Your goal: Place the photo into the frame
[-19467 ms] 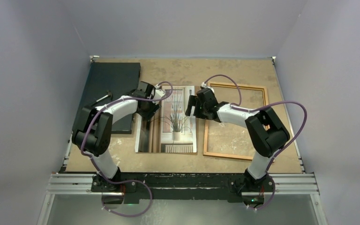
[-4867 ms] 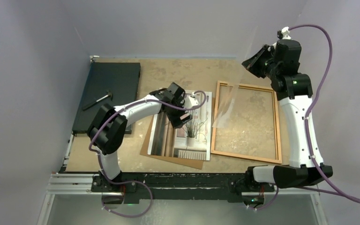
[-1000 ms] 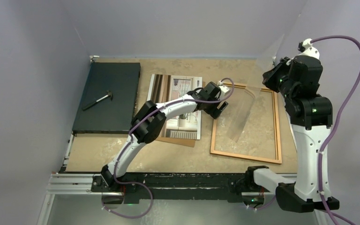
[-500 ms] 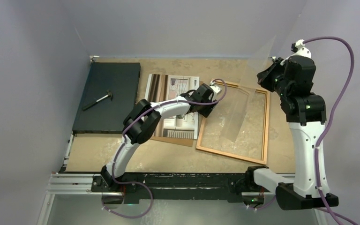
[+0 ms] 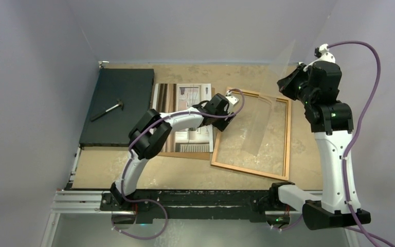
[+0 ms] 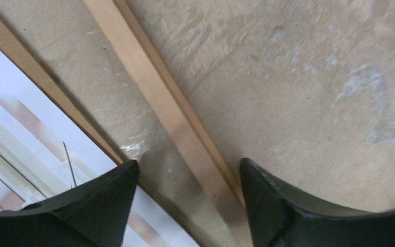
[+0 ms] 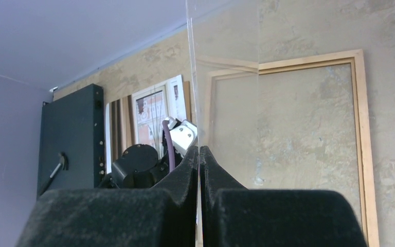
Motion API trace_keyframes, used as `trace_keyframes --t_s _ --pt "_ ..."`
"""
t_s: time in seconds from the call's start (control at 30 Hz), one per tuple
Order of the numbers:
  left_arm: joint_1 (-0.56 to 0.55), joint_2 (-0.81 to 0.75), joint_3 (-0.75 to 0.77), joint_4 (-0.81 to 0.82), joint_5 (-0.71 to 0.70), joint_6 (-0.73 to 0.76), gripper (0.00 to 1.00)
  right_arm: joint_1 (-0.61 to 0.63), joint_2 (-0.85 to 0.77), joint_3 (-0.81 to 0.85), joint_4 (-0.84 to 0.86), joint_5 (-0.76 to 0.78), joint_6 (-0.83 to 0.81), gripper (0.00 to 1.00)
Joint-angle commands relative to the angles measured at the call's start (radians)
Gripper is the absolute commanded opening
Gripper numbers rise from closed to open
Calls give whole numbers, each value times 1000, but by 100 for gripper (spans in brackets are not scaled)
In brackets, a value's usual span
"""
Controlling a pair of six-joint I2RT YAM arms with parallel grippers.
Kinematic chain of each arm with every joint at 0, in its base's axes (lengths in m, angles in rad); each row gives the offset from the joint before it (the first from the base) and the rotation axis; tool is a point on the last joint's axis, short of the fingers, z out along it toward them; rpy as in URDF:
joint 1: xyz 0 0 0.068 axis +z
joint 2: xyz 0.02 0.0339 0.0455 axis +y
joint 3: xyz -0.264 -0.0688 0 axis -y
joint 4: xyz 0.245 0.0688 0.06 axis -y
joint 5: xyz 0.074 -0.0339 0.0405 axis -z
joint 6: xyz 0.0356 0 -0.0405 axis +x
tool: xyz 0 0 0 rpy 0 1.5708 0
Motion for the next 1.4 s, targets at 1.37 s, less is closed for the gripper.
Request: trace_keyframes --t_s 1.37 --pt "405 -379 -226 -114 348 109 93 -55 74 -380 321 -352 59 0"
